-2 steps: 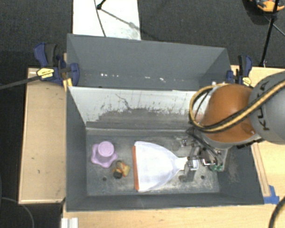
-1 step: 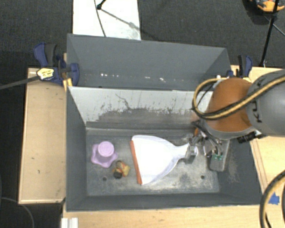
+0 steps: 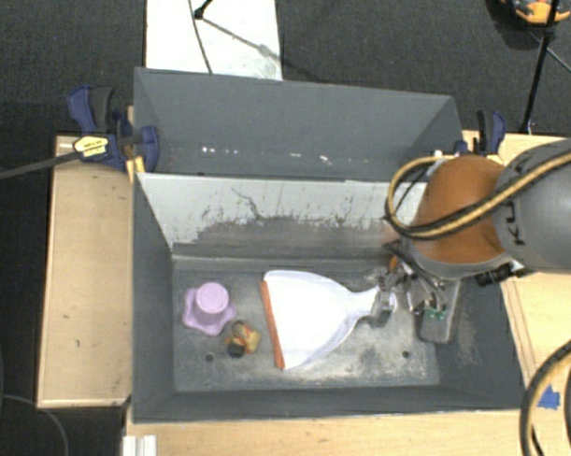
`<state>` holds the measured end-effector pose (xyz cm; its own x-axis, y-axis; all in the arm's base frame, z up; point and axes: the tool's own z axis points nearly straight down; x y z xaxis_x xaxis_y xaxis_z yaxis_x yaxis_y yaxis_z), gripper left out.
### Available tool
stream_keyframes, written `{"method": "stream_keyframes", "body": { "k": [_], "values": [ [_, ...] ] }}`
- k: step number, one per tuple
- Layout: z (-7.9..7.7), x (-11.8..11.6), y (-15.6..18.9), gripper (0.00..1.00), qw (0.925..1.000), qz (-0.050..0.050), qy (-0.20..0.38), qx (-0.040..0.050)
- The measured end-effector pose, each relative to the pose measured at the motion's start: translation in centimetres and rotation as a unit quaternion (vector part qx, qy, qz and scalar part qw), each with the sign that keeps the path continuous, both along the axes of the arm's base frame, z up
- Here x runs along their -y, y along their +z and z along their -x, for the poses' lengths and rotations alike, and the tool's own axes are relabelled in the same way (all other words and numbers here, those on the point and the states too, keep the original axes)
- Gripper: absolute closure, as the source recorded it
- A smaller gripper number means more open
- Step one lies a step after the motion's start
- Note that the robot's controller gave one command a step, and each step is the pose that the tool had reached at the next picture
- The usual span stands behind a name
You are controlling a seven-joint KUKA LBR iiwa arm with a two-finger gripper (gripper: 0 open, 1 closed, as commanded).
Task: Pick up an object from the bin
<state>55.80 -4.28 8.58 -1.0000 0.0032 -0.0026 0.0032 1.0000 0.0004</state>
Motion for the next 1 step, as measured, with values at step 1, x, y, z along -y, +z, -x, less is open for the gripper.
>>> {"method": "stream_keyframes", "body": {
  "k": [1],
  "values": [
    [1.01, -1.44, 19.51, 1.0, 1.0, 0.0, 0.0, -0.0016]
  ]
}}
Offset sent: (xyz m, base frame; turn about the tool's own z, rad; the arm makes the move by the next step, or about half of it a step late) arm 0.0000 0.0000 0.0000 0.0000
